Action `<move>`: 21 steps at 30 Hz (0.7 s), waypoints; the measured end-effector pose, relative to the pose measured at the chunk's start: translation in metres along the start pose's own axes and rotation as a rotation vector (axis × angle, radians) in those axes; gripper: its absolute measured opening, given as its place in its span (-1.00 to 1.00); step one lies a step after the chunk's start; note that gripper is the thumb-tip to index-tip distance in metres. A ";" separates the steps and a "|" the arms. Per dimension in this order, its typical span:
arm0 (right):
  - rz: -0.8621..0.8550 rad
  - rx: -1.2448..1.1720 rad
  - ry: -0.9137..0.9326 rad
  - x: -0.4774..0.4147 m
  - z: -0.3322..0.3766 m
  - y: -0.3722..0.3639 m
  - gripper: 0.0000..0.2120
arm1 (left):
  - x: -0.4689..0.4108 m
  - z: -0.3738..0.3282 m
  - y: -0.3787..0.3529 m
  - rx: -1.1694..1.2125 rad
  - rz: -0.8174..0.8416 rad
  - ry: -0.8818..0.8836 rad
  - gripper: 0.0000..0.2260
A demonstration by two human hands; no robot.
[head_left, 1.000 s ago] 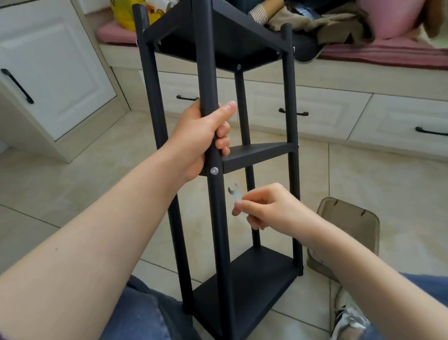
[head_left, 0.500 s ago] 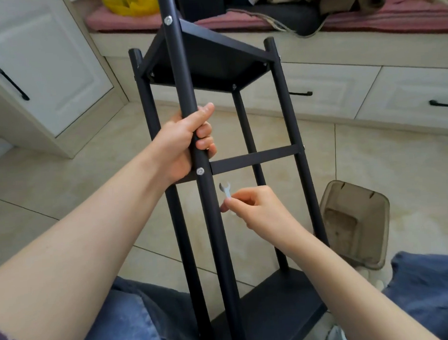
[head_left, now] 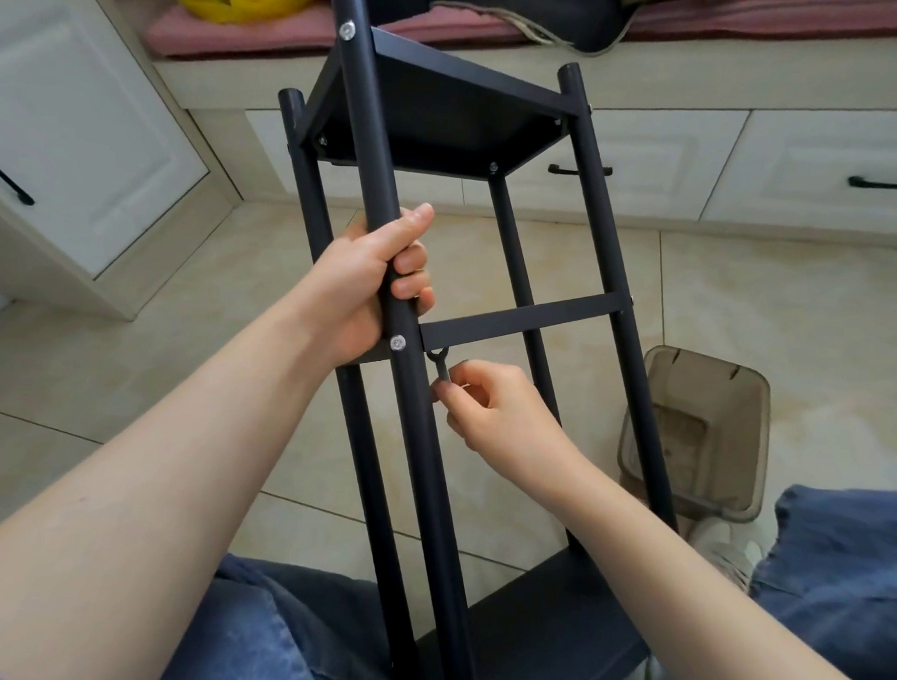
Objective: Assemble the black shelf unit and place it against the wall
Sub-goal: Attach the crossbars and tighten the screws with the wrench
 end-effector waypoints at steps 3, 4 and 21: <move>0.005 -0.019 -0.007 0.000 0.000 0.001 -0.83 | 0.001 0.000 -0.004 -0.018 0.006 -0.010 -0.75; -0.005 -0.032 0.000 0.000 0.000 0.002 -0.83 | 0.000 0.000 -0.005 -0.022 0.005 -0.012 -0.75; -0.035 -0.013 0.075 -0.002 0.001 0.004 -0.66 | -0.003 0.001 -0.007 -0.043 -0.015 -0.005 -0.74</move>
Point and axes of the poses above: each hand's wrist, its own x-axis away from the middle knuckle, its own y-axis out of the back of the hand, z = x × y, the point moved 3 cm from there along -x, towards the middle knuckle, and after that the axes turned 7 degrees about -z, right-handed, at the moved point
